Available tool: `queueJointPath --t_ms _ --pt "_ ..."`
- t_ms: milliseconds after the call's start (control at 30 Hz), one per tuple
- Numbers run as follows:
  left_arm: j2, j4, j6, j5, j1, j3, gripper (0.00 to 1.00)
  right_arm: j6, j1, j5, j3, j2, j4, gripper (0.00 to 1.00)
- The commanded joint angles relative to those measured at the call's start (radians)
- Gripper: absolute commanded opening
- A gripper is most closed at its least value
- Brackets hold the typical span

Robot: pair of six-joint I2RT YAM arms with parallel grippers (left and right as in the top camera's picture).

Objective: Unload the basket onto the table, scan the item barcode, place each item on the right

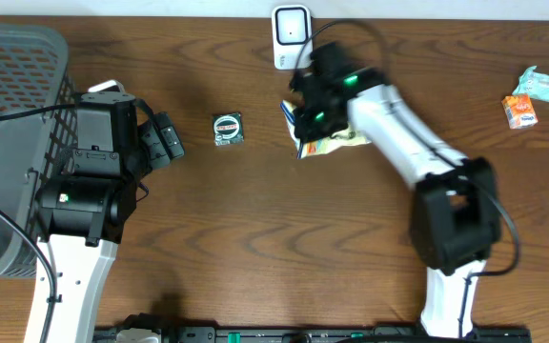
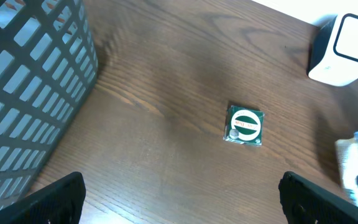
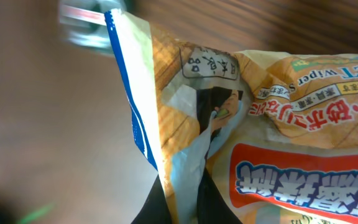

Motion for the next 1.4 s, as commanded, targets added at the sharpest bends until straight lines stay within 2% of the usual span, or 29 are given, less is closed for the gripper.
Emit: queueJointPath --t_ms 0,200,367,600,700,733,800,933,1133,1233,1300,1367 --pt "-0.005 0.0 0.013 -0.006 0.004 0.002 0.97 -0.115 -0.121 -0.648 0.013 -0.029 -0.027 0.01" --pt "-0.005 0.0 0.013 -0.006 0.004 0.002 0.98 -0.173 -0.292 -1.069 -0.027 -0.029 -0.051 0.01" --pt "-0.005 0.0 0.013 -0.006 0.004 0.002 0.97 -0.187 -0.401 -1.09 -0.083 -0.029 -0.061 0.01" --pt "-0.005 0.0 0.013 -0.006 0.004 0.002 0.98 -0.186 -0.543 -0.966 -0.262 -0.029 -0.023 0.01" --pt "-0.005 0.0 0.013 -0.006 0.004 0.002 0.98 -0.163 -0.612 -0.74 -0.293 -0.029 -0.033 0.01" --pt "-0.005 0.0 0.013 -0.006 0.004 0.002 0.98 -0.117 -0.647 -0.594 -0.288 -0.03 -0.046 0.01" --pt "-0.005 0.0 0.013 -0.006 0.004 0.002 0.98 -0.107 -0.687 -0.493 -0.26 -0.031 -0.08 0.02" --pt "-0.005 0.0 0.013 -0.006 0.004 0.002 0.98 -0.107 -0.745 -0.35 -0.145 -0.031 -0.193 0.14" --pt "-0.005 0.0 0.013 -0.006 0.004 0.002 0.98 -0.085 -0.742 0.008 -0.022 -0.031 -0.3 0.64" --pt "-0.005 0.0 0.013 -0.006 0.004 0.002 0.98 -0.072 -0.726 0.108 -0.03 -0.028 -0.273 0.84" --pt "-0.005 0.0 0.013 -0.006 0.004 0.002 0.98 -0.069 -0.72 0.133 -0.048 -0.028 -0.242 0.93" --pt "-0.005 0.0 0.013 -0.006 0.004 0.002 0.98 -0.068 -0.719 0.133 -0.068 -0.028 -0.222 0.95"
